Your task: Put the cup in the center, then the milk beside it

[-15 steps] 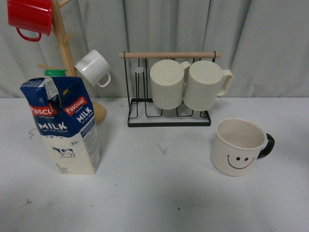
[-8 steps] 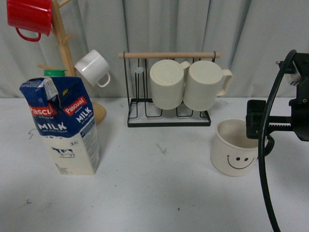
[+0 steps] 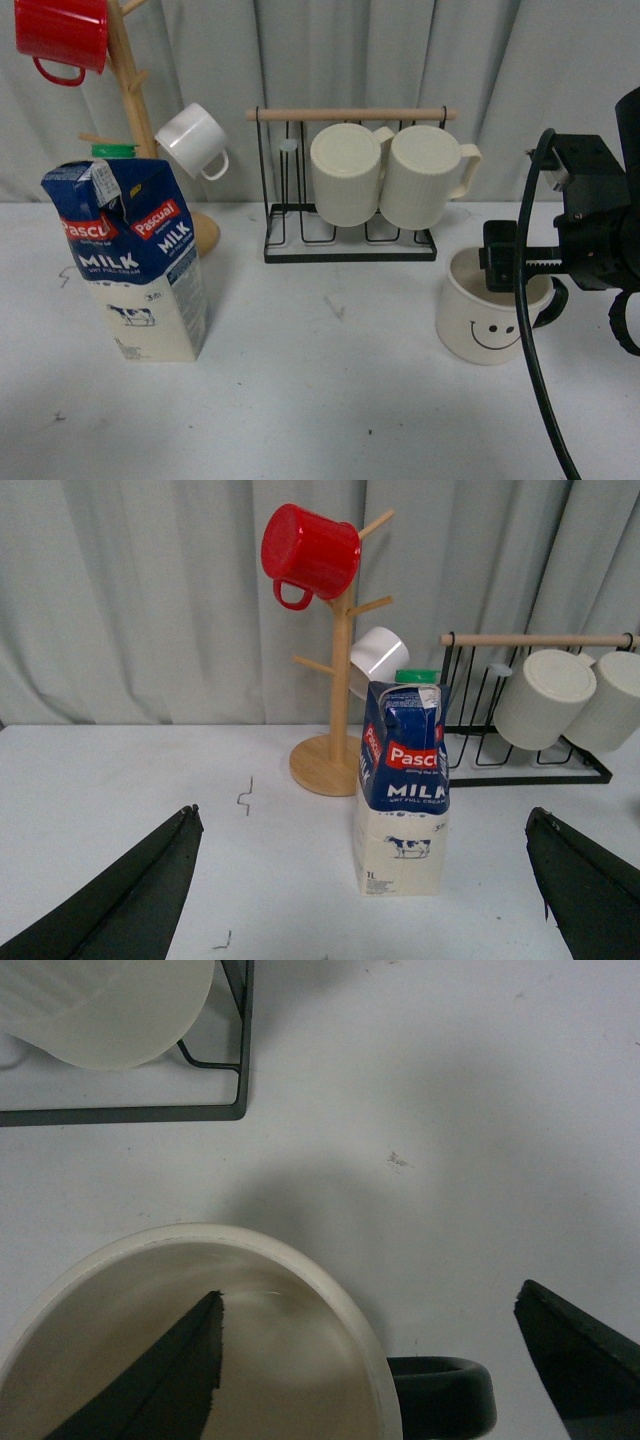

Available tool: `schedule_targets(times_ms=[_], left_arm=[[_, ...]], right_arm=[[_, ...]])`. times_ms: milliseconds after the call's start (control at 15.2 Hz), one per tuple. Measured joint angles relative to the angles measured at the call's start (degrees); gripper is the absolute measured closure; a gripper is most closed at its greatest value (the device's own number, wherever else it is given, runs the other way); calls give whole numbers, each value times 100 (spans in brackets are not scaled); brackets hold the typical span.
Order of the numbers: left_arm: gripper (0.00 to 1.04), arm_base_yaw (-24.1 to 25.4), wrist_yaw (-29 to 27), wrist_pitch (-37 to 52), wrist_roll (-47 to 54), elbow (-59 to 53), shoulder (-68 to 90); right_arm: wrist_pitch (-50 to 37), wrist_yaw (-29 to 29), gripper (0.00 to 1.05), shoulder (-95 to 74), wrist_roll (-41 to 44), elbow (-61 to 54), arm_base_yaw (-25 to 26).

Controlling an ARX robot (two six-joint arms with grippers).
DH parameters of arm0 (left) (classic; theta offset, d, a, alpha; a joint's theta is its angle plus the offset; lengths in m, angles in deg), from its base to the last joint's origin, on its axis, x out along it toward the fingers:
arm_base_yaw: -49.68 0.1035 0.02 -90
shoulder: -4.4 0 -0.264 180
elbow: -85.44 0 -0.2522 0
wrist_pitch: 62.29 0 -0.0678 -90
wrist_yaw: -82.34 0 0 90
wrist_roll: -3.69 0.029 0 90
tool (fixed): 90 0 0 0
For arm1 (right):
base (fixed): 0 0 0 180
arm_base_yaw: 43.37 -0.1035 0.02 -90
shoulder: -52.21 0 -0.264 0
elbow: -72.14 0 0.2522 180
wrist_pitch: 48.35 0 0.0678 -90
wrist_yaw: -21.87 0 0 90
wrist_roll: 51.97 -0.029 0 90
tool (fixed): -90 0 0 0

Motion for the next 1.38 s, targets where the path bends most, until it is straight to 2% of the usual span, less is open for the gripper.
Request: schedule_targets(times_ms=[198,329,461,527,658,856,1119,1383], left_arm=[[7,0,0,0,0,0,0],[7,0,0,0,0,0,0],[7,0,0,0,0,0,0],[7,0,0,0,0,0,0],[7,0,2,-2,0,0,0],[7,0,0,0,0,0,0],[7,0,0,0,0,0,0],[7,0,0,0,0,0,0]], right_arm=[[173,-107,62,-170,66,195,9],[201,-166,87,-175,68,240,48],[203,-251,97,-175,48,254,79],[203,-293,101,-142,22,315,81],[256,-328,101,-85,33,302,79],[656,-678,101,323,-33,107,-50],[907,-885,101,603,-310,122,-776],[1163,-638,101,109,-496,754,-1174]])
